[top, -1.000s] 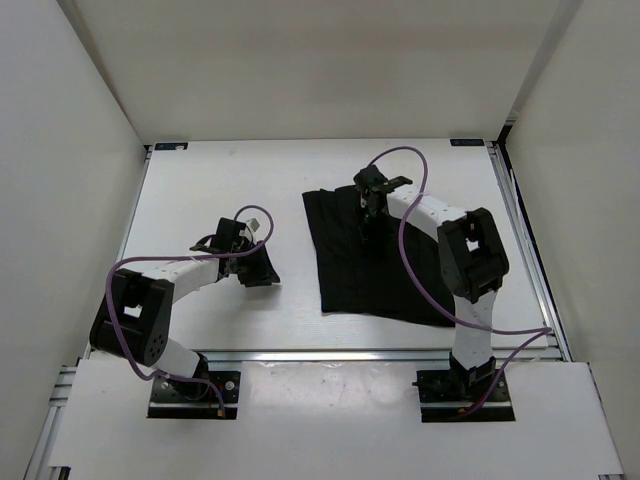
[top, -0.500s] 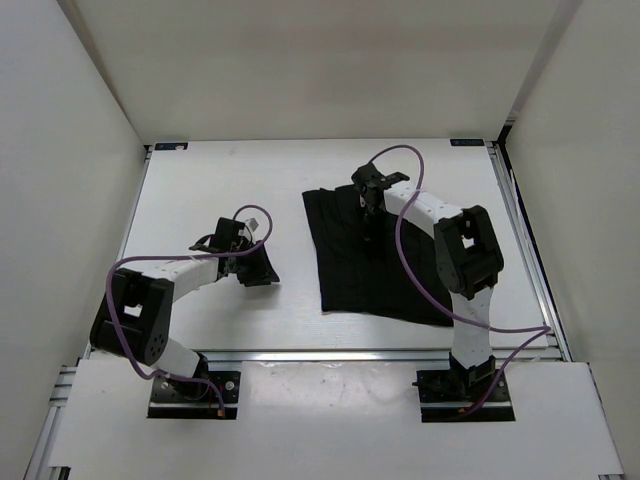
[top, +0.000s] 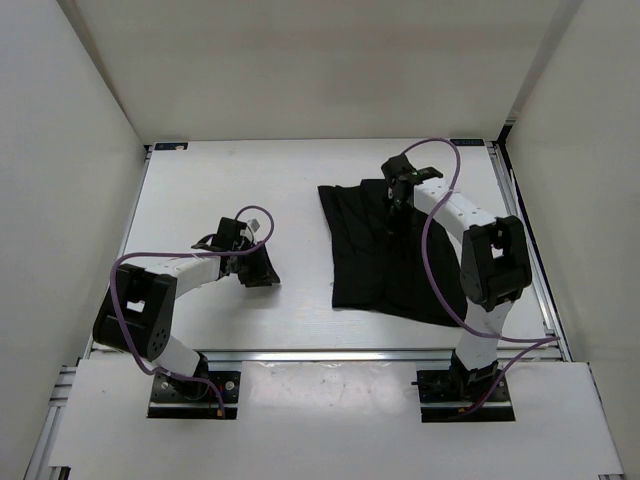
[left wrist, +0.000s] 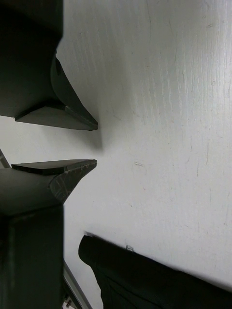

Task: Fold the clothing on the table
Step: Flatten the skirt out

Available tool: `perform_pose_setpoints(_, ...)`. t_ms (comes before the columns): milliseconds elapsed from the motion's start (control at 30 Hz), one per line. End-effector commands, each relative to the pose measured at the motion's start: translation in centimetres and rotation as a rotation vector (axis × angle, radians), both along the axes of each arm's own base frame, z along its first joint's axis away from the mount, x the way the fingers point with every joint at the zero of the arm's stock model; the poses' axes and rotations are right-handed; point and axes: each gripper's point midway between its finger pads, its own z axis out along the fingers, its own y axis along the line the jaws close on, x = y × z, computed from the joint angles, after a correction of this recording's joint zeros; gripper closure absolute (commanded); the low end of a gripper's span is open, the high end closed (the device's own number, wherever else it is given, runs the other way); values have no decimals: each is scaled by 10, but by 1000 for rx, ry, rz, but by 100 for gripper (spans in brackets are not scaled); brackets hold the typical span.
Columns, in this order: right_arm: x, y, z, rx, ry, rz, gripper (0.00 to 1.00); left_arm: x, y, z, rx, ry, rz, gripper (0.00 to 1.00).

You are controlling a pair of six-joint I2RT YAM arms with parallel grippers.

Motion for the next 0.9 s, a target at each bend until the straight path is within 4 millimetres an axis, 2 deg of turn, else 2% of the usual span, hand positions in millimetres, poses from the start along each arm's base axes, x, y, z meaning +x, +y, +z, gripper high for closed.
perform_pose_setpoints(0, -12, -12, -2, -15, 30, -23, 99, 10, -6, 11, -25, -38, -13, 58)
perform_pose_setpoints(167, -32, -27, -31, -115, 107, -18, 100, 15, -7, 16, -31, -51, -9, 58)
perform_pose_setpoints(233, -36, -35, -36, -144, 121, -36, 100, 14, -7, 15, -37, -46, -6, 59)
perform_pose_setpoints(333, -32, -45, -33, -195, 105, -93, 99, 14, -16, 21, -63, -58, -31, 58)
perform_pose_setpoints(433, -24, -63, -15, -255, 47, -150, 100, 12, -31, 26, -86, -67, -68, 58)
perform_pose_setpoints(467, -24, -62, -14, -260, 38, -148, 100, 12, -34, 27, -90, -69, -78, 58)
perform_pose_setpoints(500, -18, -67, -3, -265, -4, -165, 100, 8, -37, 25, -89, -59, -89, 58)
perform_pose_setpoints(633, -16, -71, 19, -202, -57, -213, 100, 5, -45, 24, -97, -57, -106, 58)
perform_pose_setpoints(767, -24, -81, 29, -136, -65, -262, 100, 6, -44, 24, -105, -59, -101, 58)
perform_pose_setpoints(800, -29, -83, 24, -138, -49, -263, 100, 3, -44, 23, -111, -51, -104, 58)
perform_pose_setpoints(867, -34, -89, 26, -137, -58, -281, 100, 2, -46, 23, -112, -45, -109, 57)
